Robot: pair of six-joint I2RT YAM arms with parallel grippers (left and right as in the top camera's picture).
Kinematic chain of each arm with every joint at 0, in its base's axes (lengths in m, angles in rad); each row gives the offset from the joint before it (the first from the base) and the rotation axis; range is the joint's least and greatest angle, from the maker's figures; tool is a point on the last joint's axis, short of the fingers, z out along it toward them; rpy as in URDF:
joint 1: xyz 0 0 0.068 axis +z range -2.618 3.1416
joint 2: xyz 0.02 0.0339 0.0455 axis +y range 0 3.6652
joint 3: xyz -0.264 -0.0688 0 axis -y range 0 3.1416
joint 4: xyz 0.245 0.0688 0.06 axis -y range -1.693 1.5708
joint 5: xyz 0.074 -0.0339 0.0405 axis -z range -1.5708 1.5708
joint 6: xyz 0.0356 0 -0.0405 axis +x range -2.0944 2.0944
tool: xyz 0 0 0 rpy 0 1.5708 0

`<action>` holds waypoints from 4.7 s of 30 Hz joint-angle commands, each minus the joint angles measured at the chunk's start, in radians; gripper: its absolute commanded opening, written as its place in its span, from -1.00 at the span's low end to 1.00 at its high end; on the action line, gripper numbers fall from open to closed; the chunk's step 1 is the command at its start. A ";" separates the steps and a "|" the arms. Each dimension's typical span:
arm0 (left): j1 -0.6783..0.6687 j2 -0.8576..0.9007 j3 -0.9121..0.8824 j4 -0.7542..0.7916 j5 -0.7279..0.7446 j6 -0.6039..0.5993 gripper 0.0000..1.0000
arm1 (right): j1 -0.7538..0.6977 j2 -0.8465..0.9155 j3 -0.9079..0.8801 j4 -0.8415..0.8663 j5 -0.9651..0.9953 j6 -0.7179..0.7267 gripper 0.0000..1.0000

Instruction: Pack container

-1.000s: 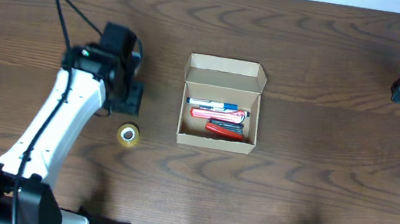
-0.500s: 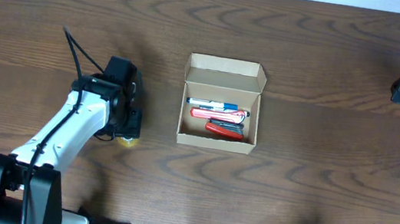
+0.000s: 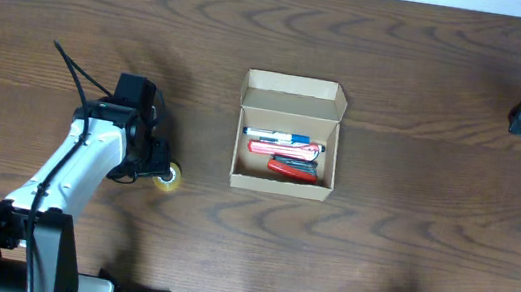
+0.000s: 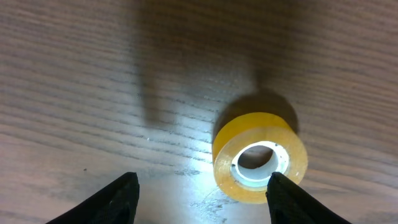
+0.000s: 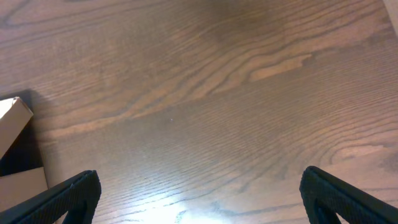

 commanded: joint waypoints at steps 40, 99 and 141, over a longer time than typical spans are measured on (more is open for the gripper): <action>0.003 0.002 -0.166 0.164 0.053 -0.039 -0.63 | -0.005 -0.002 -0.002 -0.007 -0.016 -0.004 0.98; -0.546 0.359 0.610 -0.037 0.155 1.094 -0.89 | -0.006 -0.002 -0.002 -0.003 -0.003 -0.019 0.98; -0.227 0.070 0.888 -0.305 -0.187 0.398 -0.88 | 0.039 0.003 0.015 -0.034 -0.417 -0.124 -0.97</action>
